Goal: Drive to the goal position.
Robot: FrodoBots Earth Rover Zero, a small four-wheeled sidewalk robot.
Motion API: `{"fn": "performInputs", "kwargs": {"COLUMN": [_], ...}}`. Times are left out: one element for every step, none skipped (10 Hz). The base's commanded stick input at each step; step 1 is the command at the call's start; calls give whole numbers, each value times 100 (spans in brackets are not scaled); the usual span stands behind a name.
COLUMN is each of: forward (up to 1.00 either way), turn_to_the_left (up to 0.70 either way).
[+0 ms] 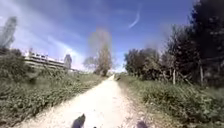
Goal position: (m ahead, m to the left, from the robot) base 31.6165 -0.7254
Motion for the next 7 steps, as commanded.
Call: {"fn": "performInputs", "kwargs": {"forward": [70, 70, 70, 70, 70, 70, 70], "turn_to_the_left": [0, 0, 0, 0, 0, 0, 0]}}
